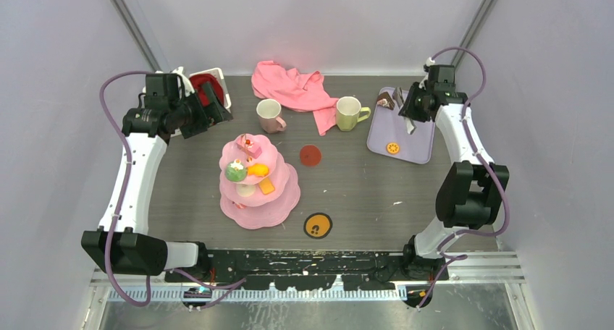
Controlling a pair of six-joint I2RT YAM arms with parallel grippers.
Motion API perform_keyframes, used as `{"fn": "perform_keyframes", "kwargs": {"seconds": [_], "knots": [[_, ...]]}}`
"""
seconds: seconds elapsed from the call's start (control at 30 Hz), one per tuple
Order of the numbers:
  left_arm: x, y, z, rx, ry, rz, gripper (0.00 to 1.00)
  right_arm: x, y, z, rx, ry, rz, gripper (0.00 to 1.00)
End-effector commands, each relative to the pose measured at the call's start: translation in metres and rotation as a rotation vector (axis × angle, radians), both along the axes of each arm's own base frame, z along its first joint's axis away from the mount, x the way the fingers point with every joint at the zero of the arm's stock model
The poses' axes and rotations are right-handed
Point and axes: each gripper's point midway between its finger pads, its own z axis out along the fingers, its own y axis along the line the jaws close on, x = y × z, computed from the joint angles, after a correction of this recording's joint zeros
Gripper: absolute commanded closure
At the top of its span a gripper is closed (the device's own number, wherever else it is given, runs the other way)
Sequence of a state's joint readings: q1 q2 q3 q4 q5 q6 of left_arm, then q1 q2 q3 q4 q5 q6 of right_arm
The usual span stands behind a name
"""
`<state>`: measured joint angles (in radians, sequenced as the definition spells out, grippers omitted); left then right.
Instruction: Serve the afternoon tea
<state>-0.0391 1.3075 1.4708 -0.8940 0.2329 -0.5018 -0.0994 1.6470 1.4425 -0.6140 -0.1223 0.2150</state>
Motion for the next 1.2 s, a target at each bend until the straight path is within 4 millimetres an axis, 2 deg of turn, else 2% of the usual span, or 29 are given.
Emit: {"fn": "perform_keyframes", "kwargs": {"seconds": [0.0,0.03,0.17,0.3,0.47,0.67,0.77,0.87,0.93,1.0,1.17], "knots": [[-0.001,-0.001,0.015,-0.015,-0.056,-0.004,0.12,0.008,0.018,0.03,0.046,-0.116,0.082,0.99],[-0.005,-0.001,0.024,-0.015,-0.086,-0.004,0.12,0.009,0.024,0.034,0.061,-0.131,0.104,0.99],[-0.005,-0.002,0.024,-0.021,-0.086,-0.002,0.12,0.018,0.046,0.044,0.065,-0.164,0.163,0.99],[-0.005,-0.002,0.025,-0.024,-0.086,-0.002,0.12,0.031,0.051,0.033,0.045,-0.141,0.163,0.99],[-0.005,-0.001,0.026,-0.02,-0.086,0.0,0.12,0.049,0.037,0.009,-0.005,-0.083,0.105,0.99],[-0.005,0.002,0.027,-0.005,-0.085,0.008,0.12,0.049,0.007,0.0,-0.121,-0.044,-0.013,0.99],[-0.003,0.0,0.028,-0.014,-0.086,0.006,0.12,0.046,0.005,0.006,-0.123,-0.054,-0.034,0.99],[-0.002,-0.001,0.03,-0.023,-0.092,0.004,0.12,0.04,0.008,0.025,-0.107,-0.104,-0.026,0.99],[-0.001,-0.002,0.03,-0.025,-0.095,0.003,0.12,0.036,0.002,0.033,-0.136,-0.121,-0.045,0.99],[0.005,-0.002,0.02,-0.027,-0.064,0.002,0.12,0.036,-0.006,0.038,-0.164,-0.142,-0.074,0.99],[0.006,-0.003,0.019,-0.029,-0.061,0.0,0.12,0.047,-0.024,0.038,-0.163,-0.181,-0.131,0.99]]}}
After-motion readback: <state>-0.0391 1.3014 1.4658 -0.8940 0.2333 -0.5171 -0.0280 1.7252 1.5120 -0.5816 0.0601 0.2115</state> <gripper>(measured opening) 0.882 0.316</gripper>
